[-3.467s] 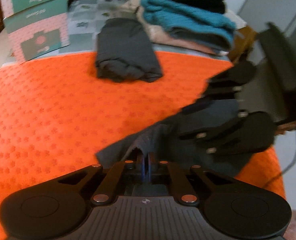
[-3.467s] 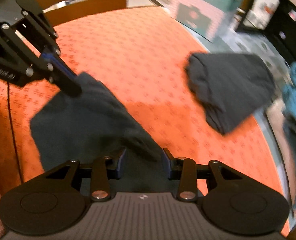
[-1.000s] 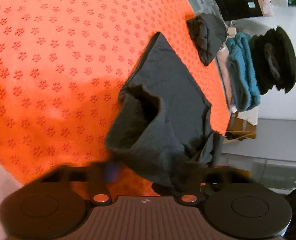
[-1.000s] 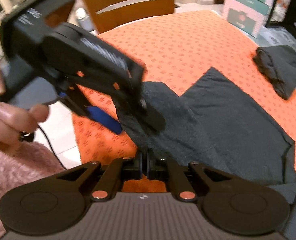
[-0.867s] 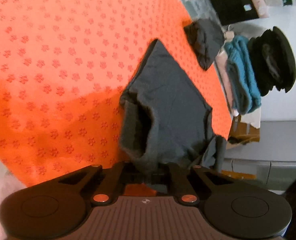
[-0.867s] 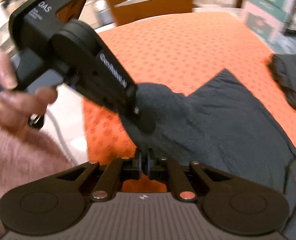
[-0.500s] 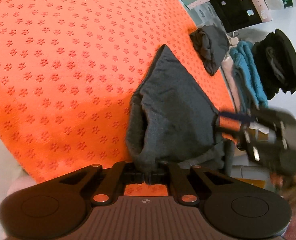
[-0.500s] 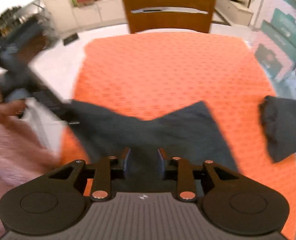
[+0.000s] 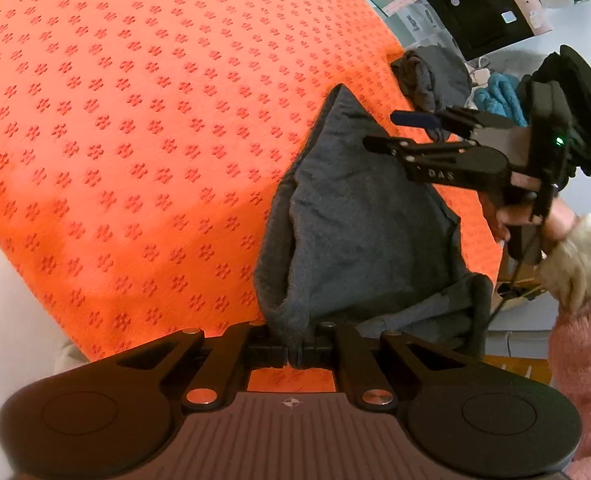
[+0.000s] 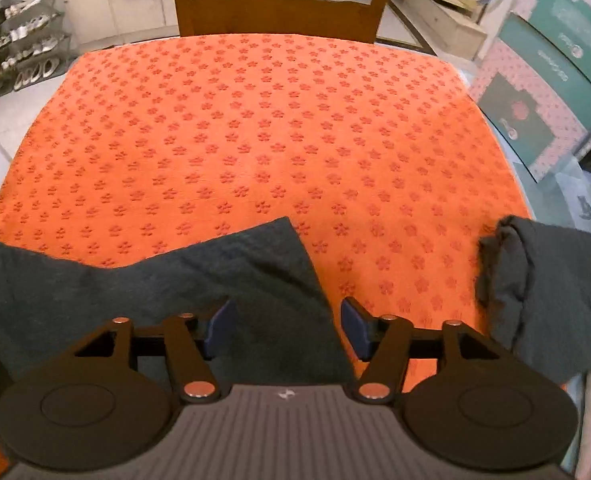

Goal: Fold clothes

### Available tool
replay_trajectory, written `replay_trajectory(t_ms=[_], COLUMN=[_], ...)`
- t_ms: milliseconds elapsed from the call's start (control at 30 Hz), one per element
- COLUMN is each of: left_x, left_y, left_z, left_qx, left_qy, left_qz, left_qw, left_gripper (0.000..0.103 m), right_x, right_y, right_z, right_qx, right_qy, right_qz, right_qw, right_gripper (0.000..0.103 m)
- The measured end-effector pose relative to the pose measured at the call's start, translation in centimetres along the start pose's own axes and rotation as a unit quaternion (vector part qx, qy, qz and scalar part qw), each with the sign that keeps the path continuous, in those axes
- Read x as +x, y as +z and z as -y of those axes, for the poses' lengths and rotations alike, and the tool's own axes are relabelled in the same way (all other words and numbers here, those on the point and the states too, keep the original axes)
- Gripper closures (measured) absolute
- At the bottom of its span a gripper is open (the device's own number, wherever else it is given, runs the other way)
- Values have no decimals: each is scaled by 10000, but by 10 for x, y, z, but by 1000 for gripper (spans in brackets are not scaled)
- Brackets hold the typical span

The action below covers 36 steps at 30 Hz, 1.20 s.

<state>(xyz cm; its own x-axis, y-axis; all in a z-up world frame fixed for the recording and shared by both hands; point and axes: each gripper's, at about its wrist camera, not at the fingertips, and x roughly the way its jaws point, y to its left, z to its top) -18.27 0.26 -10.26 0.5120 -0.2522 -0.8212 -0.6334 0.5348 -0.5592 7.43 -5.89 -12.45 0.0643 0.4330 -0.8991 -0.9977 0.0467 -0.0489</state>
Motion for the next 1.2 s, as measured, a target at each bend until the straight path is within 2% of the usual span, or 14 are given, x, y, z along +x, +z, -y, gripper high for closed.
replay_trajectory(t_ms=[67,200,233,300,333,400,433,533,733,867,1000,1100,1200], left_x=[0,1,2,3,3,5,5,2,-18,-44,-82,-109,-127], left_y=[-1,-2,-2,-1,-1,0,1,3,10,20,43,69,99], left_z=[-1,-4,-5,-5,-5,-5,-5,-4,-4,-9,-31,-53,-75], left_qx=[-34,-119,-139,-170,-175,-167,-155,-125,-23,13,-183,-290,-361], left_qy=[13,10,7,12,25,39,42,55,238,339,389,471,542], left_qz=[0,-9,-11,-23,-35,-47,-46,70,531,964,1484,1790,1928], left_qw=[10000,9999,9999,9999,9998,9998,9999,9999,9983,9948,9880,9823,9791], left_gripper=[97,97,97,97,97,97,97,97,97,97,97,97,97], right_x=[9,17,16,14,13,11,11,4,-36,-67,-87,-88,-80], right_y=[0,-3,-3,-5,-5,-7,-8,-9,14,47,87,120,158], right_z=[5,14,13,13,12,11,11,6,-10,-14,-11,-4,-3], right_qx=[-22,280,324,412,455,543,587,628,464,405,347,307,175], right_qy=[-24,221,236,266,281,311,326,303,-225,-496,-757,-835,-878], right_qz=[-94,-171,-183,-208,-220,-244,-256,-281,-71,299,632,826,980], right_qw=[10000,9992,9990,9986,9983,9977,9974,9972,9986,9975,9945,9926,9912], right_gripper=[37,38,42,53,67,78,95,96,97,97,97,97,97])
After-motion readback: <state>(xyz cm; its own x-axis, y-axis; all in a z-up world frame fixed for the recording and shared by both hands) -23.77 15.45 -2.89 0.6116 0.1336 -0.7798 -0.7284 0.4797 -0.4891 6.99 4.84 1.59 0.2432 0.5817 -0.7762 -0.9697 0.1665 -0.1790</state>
